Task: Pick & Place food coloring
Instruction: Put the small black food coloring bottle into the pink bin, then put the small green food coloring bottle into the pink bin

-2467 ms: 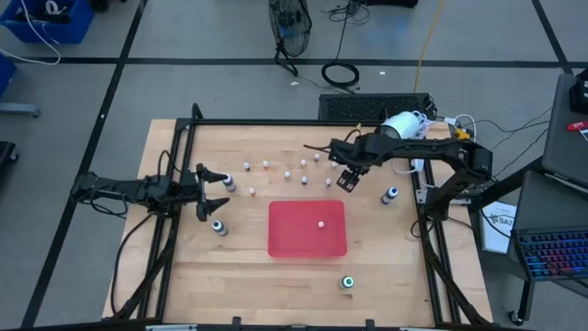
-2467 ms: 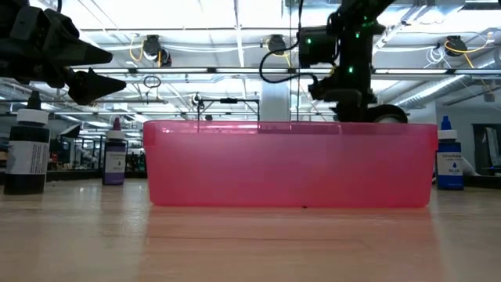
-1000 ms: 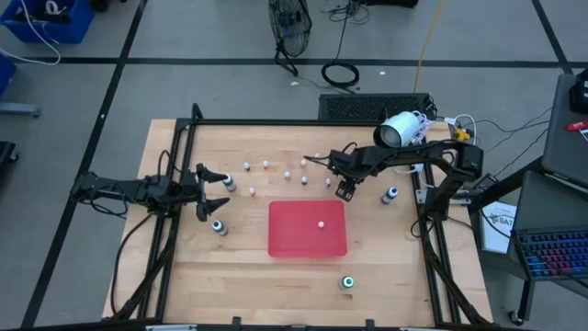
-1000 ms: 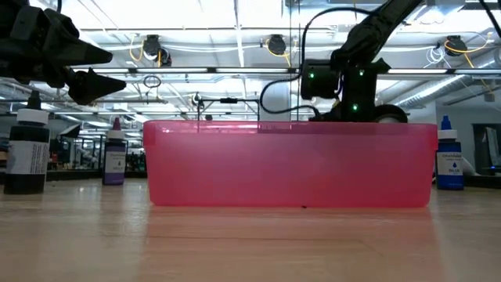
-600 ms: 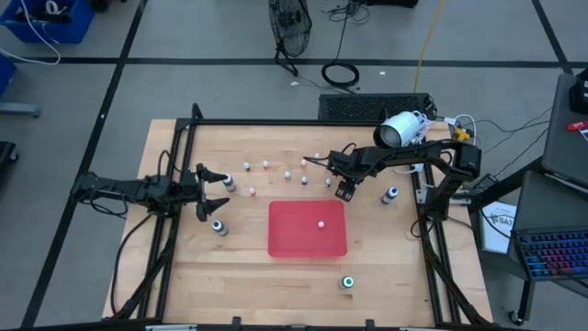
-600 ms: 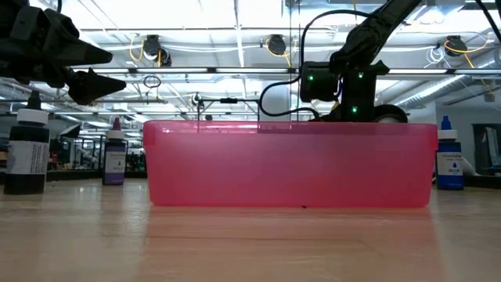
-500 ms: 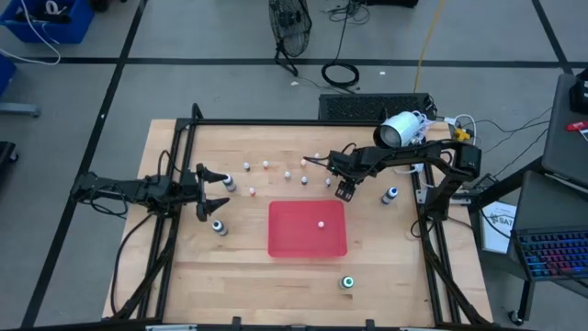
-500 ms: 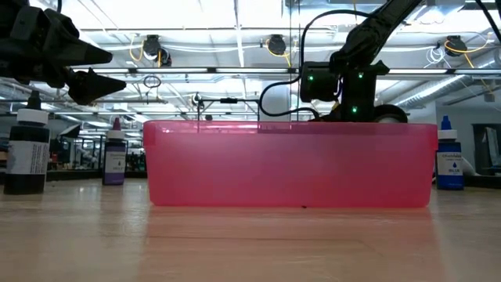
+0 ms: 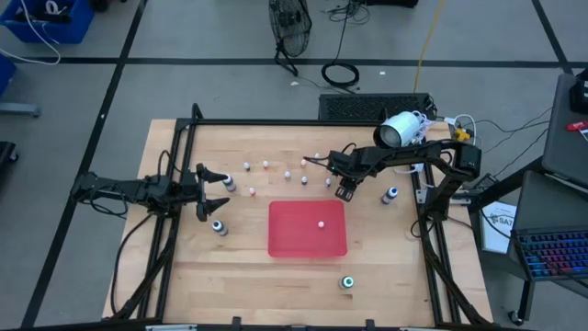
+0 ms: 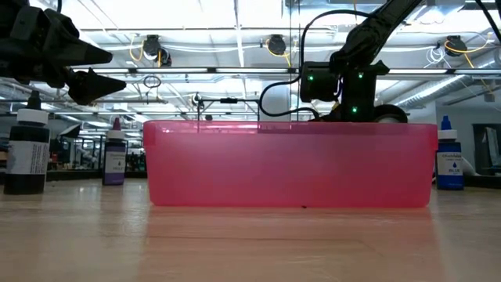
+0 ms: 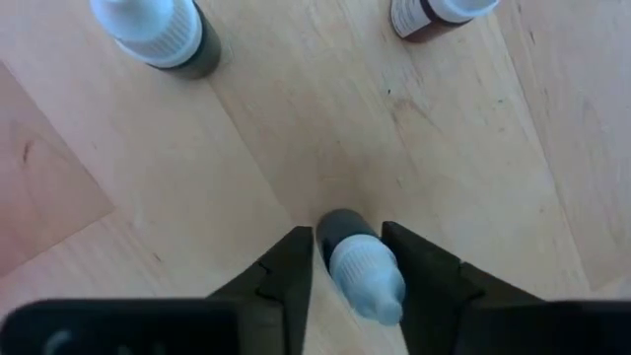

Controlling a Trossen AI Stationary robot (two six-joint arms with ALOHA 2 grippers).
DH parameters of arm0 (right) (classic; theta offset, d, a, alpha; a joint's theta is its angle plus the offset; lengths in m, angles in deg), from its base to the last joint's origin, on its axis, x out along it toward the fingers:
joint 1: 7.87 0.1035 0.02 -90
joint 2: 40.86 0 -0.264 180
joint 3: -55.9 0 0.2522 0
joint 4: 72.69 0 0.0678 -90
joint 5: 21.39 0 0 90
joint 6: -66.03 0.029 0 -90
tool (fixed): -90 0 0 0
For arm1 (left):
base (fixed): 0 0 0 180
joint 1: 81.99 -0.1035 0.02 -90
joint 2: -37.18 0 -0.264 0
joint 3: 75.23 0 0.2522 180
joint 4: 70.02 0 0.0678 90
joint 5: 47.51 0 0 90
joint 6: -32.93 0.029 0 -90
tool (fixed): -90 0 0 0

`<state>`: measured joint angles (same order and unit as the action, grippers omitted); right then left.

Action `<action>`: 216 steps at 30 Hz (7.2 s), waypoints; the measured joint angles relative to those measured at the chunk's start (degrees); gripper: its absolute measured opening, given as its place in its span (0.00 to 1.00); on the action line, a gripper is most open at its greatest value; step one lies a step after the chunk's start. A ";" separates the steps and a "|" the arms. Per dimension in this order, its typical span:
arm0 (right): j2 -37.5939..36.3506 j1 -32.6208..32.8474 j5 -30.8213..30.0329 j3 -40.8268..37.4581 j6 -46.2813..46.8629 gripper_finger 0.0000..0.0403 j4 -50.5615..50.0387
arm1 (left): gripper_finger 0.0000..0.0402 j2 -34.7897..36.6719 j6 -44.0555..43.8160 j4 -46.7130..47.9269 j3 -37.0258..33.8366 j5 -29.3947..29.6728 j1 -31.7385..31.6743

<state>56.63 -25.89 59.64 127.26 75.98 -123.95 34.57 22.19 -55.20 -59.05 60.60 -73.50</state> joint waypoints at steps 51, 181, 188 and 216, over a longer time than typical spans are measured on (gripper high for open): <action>12.01 37.07 0.29 21.33 19.23 0.15 -11.00 | 0.98 -0.01 0.01 -0.72 -0.02 -0.02 -0.01; 3.84 7.44 1.28 23.30 -3.49 0.10 -11.76 | 0.98 0.00 0.02 -0.83 -0.02 0.00 0.00; -1.44 15.92 0.10 23.35 -0.13 0.10 -8.75 | 0.98 0.00 0.02 -0.85 -0.02 0.00 0.00; 17.73 36.19 2.28 39.47 13.39 0.10 -24.94 | 0.98 -0.02 0.01 -1.05 -0.02 0.00 0.00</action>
<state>74.36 10.30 61.92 166.73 89.37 -148.89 34.55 22.20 -56.25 -59.07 60.60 -73.50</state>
